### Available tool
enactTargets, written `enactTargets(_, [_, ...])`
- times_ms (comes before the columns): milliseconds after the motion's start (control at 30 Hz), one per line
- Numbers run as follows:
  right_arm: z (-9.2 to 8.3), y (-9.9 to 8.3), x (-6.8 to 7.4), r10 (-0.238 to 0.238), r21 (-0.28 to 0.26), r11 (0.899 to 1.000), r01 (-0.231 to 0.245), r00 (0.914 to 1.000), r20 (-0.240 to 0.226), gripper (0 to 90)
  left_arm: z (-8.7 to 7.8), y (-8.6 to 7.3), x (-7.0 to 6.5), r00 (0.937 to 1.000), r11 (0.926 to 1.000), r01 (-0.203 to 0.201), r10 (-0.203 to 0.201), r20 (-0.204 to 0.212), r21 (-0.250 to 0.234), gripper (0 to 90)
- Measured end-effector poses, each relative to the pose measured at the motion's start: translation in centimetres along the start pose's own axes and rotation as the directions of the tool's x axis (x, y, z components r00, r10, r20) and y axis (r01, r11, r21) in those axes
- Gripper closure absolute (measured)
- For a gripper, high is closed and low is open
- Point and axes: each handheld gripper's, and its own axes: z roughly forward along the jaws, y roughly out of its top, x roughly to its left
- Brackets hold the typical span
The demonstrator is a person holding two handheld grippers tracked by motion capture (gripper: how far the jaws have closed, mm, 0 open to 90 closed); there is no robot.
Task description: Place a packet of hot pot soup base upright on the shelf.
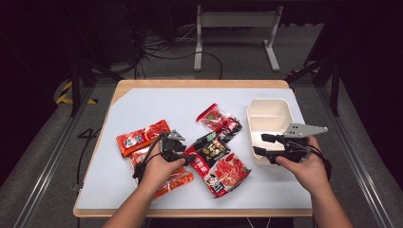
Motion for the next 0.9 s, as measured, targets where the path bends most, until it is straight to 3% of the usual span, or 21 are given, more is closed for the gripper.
enactTargets(200, [0.5,-0.1,0.2,0.002,0.026,1.000,-0.002,1.0000,-0.007,42.5,0.4,-0.1,0.1,0.9996,0.9996,0.024,-0.024,0.017,0.015,61.7])
enactTargets(433, [0.8,-0.1,0.4,-0.005,0.025,1.000,0.005,1.0000,-0.007,41.4,0.6,-0.1,0.2,0.9979,0.9979,0.062,-0.062,0.021,0.022,68.6])
enactTargets(567, [1.2,0.0,0.6,-0.011,0.028,1.000,0.011,0.9999,-0.010,41.1,0.5,-0.1,-0.1,0.9995,0.9994,0.031,-0.031,0.001,0.016,82.1])
enactTargets(667, [1.3,0.0,0.6,-0.017,0.030,0.999,0.017,0.9998,-0.011,41.0,0.2,0.0,-0.7,0.9992,0.9998,-0.017,0.018,-0.036,0.002,85.6])
enactTargets(767, [1.2,0.1,0.7,-0.021,0.031,0.999,0.021,0.9997,-0.012,41.1,0.0,0.1,-0.7,0.9992,0.9998,-0.018,0.018,-0.036,-0.010,86.8])
enactTargets(900, [0.9,0.2,0.6,-0.032,0.024,0.999,0.031,0.9994,0.010,40.4,-1.5,0.4,-1.0,1.0000,0.9954,-0.003,0.003,0.004,-0.096,87.0])
